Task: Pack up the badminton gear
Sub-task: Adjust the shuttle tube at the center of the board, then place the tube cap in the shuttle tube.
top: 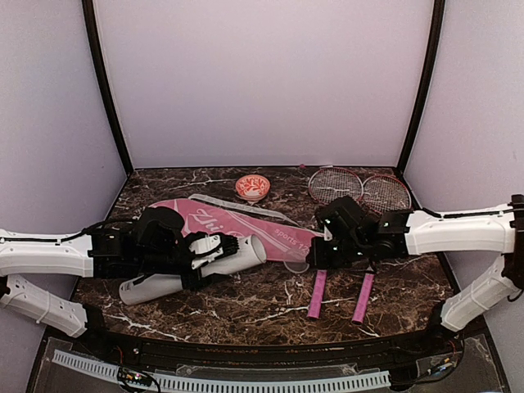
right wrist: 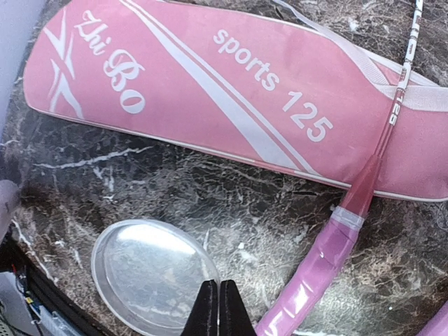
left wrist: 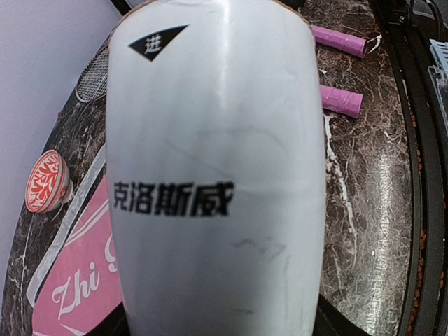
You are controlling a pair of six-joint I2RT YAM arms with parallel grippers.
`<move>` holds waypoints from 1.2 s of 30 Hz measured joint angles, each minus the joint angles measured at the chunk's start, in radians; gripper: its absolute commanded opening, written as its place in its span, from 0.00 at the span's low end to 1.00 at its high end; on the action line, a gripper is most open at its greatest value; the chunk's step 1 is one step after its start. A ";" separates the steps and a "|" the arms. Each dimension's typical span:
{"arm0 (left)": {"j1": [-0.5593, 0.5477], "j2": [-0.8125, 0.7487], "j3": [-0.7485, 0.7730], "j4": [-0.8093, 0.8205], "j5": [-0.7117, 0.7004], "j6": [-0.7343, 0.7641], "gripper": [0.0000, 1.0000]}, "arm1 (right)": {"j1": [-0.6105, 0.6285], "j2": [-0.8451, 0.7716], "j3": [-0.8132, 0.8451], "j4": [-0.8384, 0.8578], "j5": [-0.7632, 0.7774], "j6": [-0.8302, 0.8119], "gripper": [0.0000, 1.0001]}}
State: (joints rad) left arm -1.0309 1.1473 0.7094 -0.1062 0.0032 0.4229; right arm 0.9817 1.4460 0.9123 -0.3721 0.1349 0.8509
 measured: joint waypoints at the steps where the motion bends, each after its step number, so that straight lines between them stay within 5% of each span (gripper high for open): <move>1: 0.000 0.000 0.000 0.000 0.000 0.000 0.67 | -0.001 -0.040 -0.024 0.015 -0.011 0.005 0.00; 15: 0.000 0.000 0.000 0.000 0.007 0.000 0.67 | 0.082 -0.315 -0.144 0.327 -0.136 0.072 0.00; 36: 0.000 0.000 0.000 0.000 0.024 0.000 0.67 | 0.151 -0.188 -0.145 0.469 -0.071 0.142 0.00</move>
State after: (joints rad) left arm -1.0306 1.1469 0.7094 -0.1066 0.0277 0.4229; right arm 1.1328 1.2575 0.7673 0.0967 0.0639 0.9932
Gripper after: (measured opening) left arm 0.673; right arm 0.005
